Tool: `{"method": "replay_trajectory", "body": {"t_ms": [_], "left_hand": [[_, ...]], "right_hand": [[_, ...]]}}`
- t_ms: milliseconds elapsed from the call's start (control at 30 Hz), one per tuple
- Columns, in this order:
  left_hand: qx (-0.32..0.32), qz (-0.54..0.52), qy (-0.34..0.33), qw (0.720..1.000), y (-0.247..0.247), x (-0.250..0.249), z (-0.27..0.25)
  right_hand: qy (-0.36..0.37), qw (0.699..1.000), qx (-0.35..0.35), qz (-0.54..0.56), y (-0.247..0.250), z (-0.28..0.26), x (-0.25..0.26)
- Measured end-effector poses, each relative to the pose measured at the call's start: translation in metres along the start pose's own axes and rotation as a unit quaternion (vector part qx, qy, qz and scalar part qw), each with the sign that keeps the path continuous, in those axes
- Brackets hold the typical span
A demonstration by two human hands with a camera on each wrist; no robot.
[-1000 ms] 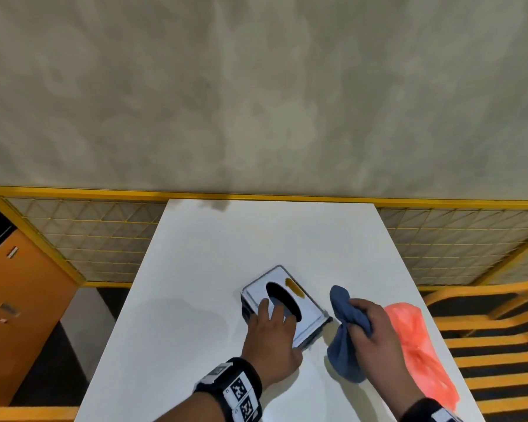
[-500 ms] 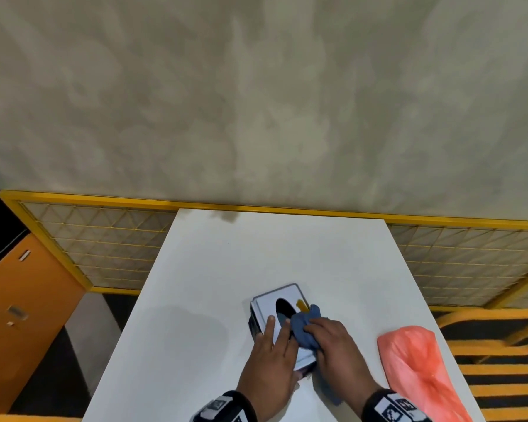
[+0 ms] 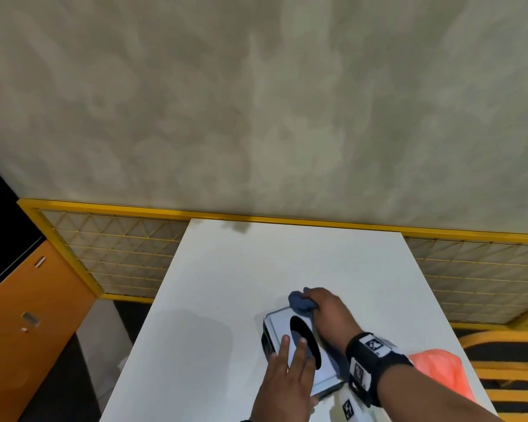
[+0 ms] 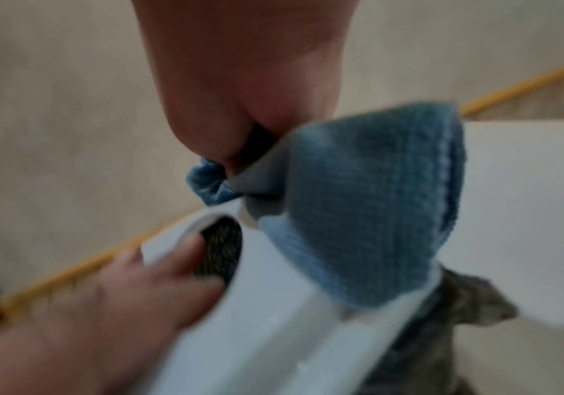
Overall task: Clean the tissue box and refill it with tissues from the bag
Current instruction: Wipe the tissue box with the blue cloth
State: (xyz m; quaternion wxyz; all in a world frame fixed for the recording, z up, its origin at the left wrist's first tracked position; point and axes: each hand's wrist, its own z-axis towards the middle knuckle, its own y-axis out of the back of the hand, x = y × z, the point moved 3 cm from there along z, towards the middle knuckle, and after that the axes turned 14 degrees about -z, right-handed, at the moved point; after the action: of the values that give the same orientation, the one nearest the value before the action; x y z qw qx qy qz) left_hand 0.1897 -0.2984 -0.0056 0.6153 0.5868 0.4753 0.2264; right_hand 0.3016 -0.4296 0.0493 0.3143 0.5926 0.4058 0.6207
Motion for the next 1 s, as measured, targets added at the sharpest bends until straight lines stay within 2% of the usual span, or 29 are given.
{"method": "replay_trajectory", "body": {"t_ms": [67, 167, 267, 400, 500, 567, 633, 667, 767, 833, 1000], "left_hand": [[-0.004, -0.007, 0.007, 1.0, 0.004, -0.001, -0.001], [0.001, -0.011, 0.03, 0.999, 0.007, -0.003, 0.0], [-0.014, 0.007, 0.037, 0.999, 0.007, -0.006, 0.004], [-0.054, 0.015, -0.02, 0.998, 0.01, -0.003, 0.001], [-0.077, 0.014, -0.097, 0.992, 0.005, 0.012, -0.014], [-0.082, 0.014, -0.13, 0.988, 0.002, 0.025, -0.025], [-0.087, 0.006, -0.149, 0.985, 0.001, 0.033, -0.032], [-0.085, 0.002, -0.149, 0.985, -0.001, 0.035, -0.033], [-0.093, 0.002, -0.14, 0.986, -0.01, 0.038, -0.031], [-0.085, -0.002, -0.141, 0.986, -0.014, 0.038, -0.029], [-0.131, -0.005, -0.146, 0.981, -0.004, 0.031, -0.029]], "right_hand": [[-0.067, 0.994, -0.058, 0.065, 0.019, -0.007, -0.008], [-0.113, 0.972, -0.151, 0.142, 0.044, -0.036, -0.027], [-0.131, 0.958, -0.173, 0.185, 0.06, -0.069, -0.036], [-0.111, 0.959, -0.176, 0.191, 0.066, -0.109, -0.034], [-0.043, 0.972, -0.185, 0.138, 0.039, -0.133, -0.021], [0.023, 0.986, -0.151, 0.071, 0.009, -0.144, -0.011], [0.051, 0.997, -0.066, -0.002, -0.024, -0.151, -0.008], [0.061, 0.997, -0.053, -0.018, -0.038, -0.152, -0.011], [0.046, 0.995, -0.082, -0.04, -0.054, -0.147, -0.015], [0.034, 0.995, -0.081, -0.054, -0.05, -0.135, -0.012], [0.037, 0.996, -0.047, -0.067, -0.037, -0.077, -0.01]]}}
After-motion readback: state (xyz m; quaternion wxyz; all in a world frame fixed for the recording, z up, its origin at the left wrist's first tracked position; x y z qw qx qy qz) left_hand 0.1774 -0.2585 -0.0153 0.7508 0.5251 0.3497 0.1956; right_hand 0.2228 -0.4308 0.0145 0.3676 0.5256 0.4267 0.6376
